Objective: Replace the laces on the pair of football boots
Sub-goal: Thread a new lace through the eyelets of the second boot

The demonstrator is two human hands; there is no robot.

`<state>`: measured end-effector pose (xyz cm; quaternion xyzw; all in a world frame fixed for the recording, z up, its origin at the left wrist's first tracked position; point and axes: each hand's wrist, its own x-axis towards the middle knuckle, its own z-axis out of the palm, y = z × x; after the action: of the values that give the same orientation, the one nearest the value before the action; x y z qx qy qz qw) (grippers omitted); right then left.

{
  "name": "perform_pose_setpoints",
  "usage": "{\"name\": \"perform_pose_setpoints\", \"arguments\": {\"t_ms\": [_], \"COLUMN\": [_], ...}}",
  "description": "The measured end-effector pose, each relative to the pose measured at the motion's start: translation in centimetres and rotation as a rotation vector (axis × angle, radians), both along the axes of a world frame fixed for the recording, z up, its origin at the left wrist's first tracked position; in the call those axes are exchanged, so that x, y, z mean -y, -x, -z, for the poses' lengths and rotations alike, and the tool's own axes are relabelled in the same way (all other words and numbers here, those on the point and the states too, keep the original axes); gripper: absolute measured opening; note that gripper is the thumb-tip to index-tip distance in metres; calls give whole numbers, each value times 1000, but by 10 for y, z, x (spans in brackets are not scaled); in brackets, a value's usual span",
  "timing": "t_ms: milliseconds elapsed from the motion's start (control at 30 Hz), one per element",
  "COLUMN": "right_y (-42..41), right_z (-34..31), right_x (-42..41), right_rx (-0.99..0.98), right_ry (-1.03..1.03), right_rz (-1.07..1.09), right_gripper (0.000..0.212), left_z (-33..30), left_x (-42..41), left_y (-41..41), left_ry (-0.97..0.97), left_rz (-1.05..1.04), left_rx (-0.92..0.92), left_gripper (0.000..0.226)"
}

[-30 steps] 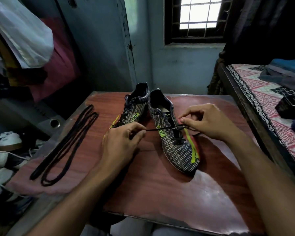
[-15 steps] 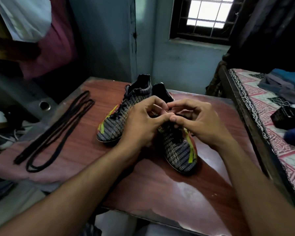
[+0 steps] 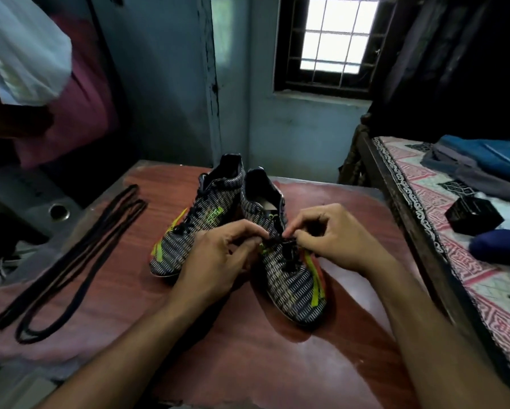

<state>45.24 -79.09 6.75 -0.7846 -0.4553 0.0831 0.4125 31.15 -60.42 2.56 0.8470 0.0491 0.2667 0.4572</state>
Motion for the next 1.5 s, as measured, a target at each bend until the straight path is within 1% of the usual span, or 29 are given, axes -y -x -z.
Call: {"name": "perform_pose_setpoints", "arguments": {"t_ms": [100,167,233,333,467,500,533,600,633,700,767,933,1033,1100,1233,1300,1400,1500], "right_y": [-2,-2,-2,2,1,2,2,3,4,5,5,5,7,7,5,4,3,5], "right_z": [0,-1,-4,-5,-3,-3,-4,-5,-5,-3,0,4,4,3,3,3,2,2], "right_x": [0,3,4,2,-2,-2,-3,-2,-1,-2,-4,-7,-10,-11,-8,-7,-6,-7], "right_rx": [187,295,288,236,286,287,269,173,131,122,141,219,261,271,295,318,296,257], "right_ry": [-2,-17,-16,-29,-59,-62,-76,-96,-91,-53,-3,117,162,183,188,168,142,157], "right_rz": [46,90,60,2,40,22,2,-23,-30,-36,-45,-76,-85,-93,-101,-91,-84,-100], "right_gripper": [6,15,23,16,6,5,7,11,12,13,11,10,12,13,11,11,12,11], "left_z": [-1,-2,-5,-8,-3,-1,0,5,7,6,5,2,3,3,4,6,11,14], "left_x": [6,7,8,9,14,12,8,-1,-4,-7,-10,-17,-18,-19,-15,-13,-15,-19], "left_y": [-6,-11,-17,-22,-24,-23,-22,-17,-15,-13,-12,-10,-11,-11,-12,-13,-15,-16], "left_ry": [-15,6,87,178,101,66,-12,-251,-362,-526,-583,-423,-376,-358,-292,-246,-193,-147], "left_rz": [34,84,117,126,83,58,36,62,102,153,157,165,169,173,219,206,176,184], "left_rx": [74,109,139,202,258,261,254,182,120,30,20,30,41,60,99,102,107,91], "left_gripper": [18,16,16,14,19,22,29,49,53,50,47,34,34,38,50,49,41,42]}}
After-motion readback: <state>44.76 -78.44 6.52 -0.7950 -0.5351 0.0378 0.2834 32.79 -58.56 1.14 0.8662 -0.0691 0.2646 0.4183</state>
